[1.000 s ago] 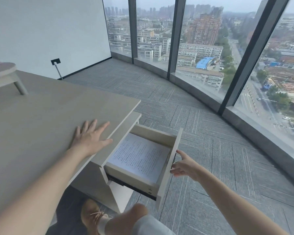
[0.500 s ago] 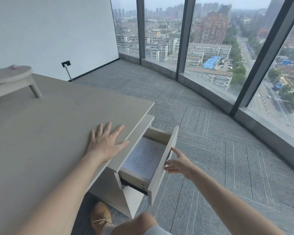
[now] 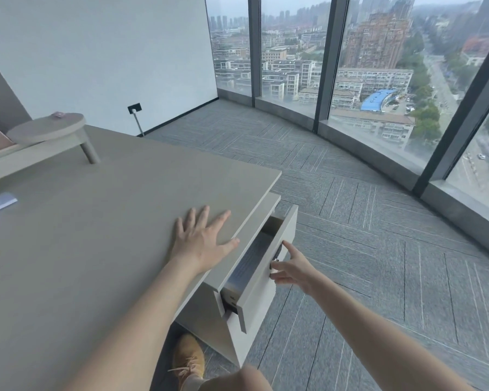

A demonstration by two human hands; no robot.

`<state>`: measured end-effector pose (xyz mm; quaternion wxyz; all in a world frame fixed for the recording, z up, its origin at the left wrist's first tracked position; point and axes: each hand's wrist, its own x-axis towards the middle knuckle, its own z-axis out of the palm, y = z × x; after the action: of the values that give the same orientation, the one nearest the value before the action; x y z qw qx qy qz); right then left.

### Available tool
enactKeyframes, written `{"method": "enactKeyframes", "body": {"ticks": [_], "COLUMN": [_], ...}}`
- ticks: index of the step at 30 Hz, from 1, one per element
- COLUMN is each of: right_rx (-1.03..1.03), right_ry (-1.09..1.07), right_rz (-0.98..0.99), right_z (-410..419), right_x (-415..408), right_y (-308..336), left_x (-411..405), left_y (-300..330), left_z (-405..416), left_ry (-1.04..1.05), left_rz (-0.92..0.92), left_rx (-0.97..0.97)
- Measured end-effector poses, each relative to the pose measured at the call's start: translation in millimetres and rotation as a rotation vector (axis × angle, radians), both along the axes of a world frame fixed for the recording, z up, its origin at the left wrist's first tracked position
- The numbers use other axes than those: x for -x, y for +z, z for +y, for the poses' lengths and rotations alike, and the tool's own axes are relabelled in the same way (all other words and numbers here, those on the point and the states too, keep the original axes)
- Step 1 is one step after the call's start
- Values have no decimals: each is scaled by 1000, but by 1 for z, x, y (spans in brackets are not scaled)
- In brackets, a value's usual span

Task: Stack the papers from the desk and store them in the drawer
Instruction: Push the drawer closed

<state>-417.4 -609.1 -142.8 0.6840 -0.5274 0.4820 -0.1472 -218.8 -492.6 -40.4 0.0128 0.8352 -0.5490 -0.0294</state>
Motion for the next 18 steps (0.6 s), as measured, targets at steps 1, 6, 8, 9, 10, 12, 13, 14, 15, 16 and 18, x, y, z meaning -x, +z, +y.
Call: {"method": "enactKeyframes", "body": {"ticks": [1,6,8,9,10,12,13,14,15,16,18], "right_rx": [5,13,24,30,33,35,34,35,41,49,71], "right_ry": [3,29,38,38,38,40,41,42,42,41,43], "right_rz": [-2,-16,-16,-17,-18,-22,-24,-23,-20,-9,25], "right_z": [0,-3,-4,-4,-4,-4,-4,-4,-5,-5,-8], "right_x": [-4,-21,-28,-31,-34,-40,-43,-47,-50,-53,-59], "right_y": [0,0,-2,-3,-3,-4,-4,-4,-4,-5,-6], "left_x": [0,-1,-1,-1,-1,-1,0,0,0,0,0], "left_y": [-1,-2,-2,-3,-3,-3,-2,-2,-2,-3,-3], "left_z": [0,-1,-1,-1,-2,-2,-2,-2,-2,-2,-2], "left_ry": [1,5,7,9,12,16,16,16,15,14,16], "left_rz": [-2,4,4,3,4,11,14,16,17,18,18], "left_rx": [2,13,17,20,22,25,27,30,35,39,37]}}
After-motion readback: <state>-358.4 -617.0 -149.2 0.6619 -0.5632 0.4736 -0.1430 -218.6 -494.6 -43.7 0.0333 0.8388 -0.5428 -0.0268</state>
